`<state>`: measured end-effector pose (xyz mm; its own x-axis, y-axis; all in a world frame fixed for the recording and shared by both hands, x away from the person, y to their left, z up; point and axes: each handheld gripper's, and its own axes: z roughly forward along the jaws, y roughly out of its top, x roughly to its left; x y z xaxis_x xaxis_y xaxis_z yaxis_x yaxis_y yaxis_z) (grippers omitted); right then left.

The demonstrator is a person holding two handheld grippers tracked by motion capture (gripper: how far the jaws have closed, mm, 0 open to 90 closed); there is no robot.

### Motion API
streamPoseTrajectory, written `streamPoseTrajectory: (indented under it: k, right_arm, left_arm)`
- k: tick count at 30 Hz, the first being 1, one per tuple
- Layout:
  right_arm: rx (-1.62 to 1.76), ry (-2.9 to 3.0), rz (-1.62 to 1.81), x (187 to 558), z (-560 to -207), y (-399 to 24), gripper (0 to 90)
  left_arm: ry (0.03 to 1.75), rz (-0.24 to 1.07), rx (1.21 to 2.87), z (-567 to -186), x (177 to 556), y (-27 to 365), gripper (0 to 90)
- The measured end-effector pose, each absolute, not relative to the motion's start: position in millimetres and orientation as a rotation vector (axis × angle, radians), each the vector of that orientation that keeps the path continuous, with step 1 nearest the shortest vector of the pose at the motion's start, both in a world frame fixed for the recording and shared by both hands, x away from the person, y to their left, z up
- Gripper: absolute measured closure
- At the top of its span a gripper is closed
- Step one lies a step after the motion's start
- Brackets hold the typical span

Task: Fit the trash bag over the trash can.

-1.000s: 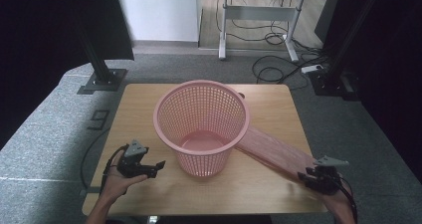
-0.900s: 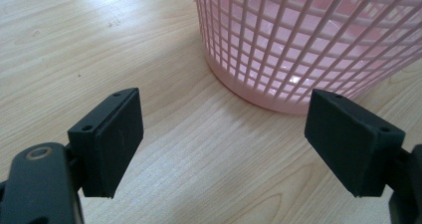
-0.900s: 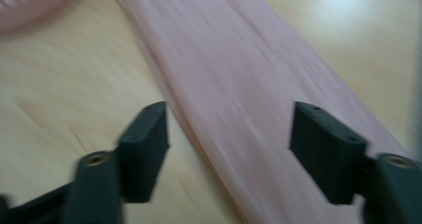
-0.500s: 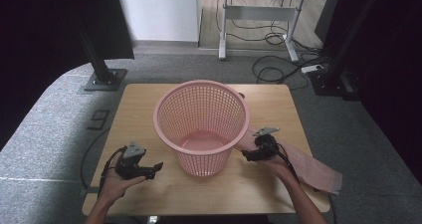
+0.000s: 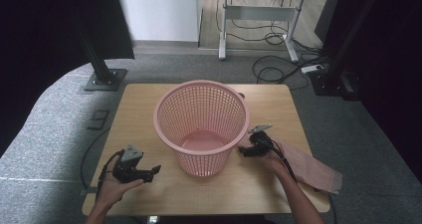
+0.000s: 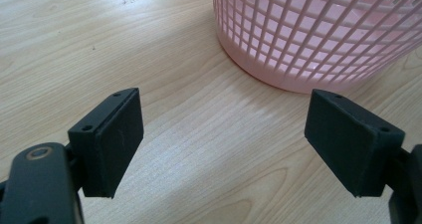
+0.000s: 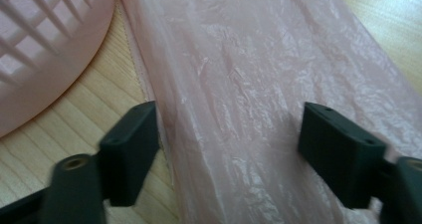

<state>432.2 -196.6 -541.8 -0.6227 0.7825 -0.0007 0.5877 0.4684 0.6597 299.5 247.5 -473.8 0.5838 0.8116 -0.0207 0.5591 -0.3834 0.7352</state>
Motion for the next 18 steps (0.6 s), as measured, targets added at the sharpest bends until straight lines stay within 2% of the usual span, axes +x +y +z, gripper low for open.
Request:
streamPoseTrajectory:
  k: [1,2,3,5,6,10,11,14,15,17,18]
  right_arm:
    - [1.161,2.41,0.918,432.1,-541.7,-197.7,33.5]
    - [1.161,2.41,0.918,432.1,-541.7,-197.7,33.5]
    - [1.163,2.392,0.936,431.9,-542.0,-200.8,39.8]
    - [1.159,2.391,0.94,432.1,-542.1,-201.9,41.4]
    - [1.16,2.387,0.948,432.3,-542.1,-205.0,45.9]
    - [1.171,2.364,0.959,432.4,-542.8,-207.9,52.1]
    - [1.165,2.354,0.975,432.3,-543.3,-211.0,65.3]
    - [1.168,2.355,0.983,433.0,-543.2,-215.2,75.8]
    - [1.168,2.355,0.983,433.0,-543.2,-215.2,75.8]
    - [1.232,2.351,1.033,435.6,-543.7,-220.9,83.7]
    - [1.232,2.351,1.033,435.6,-543.7,-220.9,83.7]
  left_arm:
    - [1.085,0.452,2.101,-474.2,299.6,247.1,15.3]
    - [1.085,0.452,2.101,-474.2,299.6,247.1,15.3]
    - [1.085,0.451,2.109,-474.9,300.0,245.8,15.3]
    - [1.083,0.451,2.114,-475.1,300.0,245.3,15.3]
    - [1.083,0.451,2.116,-475.2,299.7,244.7,15.3]
    - [1.082,0.452,2.116,-475.2,299.4,244.7,15.3]
    - [1.082,0.451,2.117,-475.4,299.5,244.8,15.4]
    - [1.081,0.448,2.121,-476.2,299.7,244.7,15.4]
    - [1.081,0.448,2.121,-476.2,299.7,244.7,15.5]
    - [1.08,0.447,2.123,-476.3,299.7,245.0,15.6]
    - [1.08,0.447,2.123,-476.3,299.7,245.0,15.6]
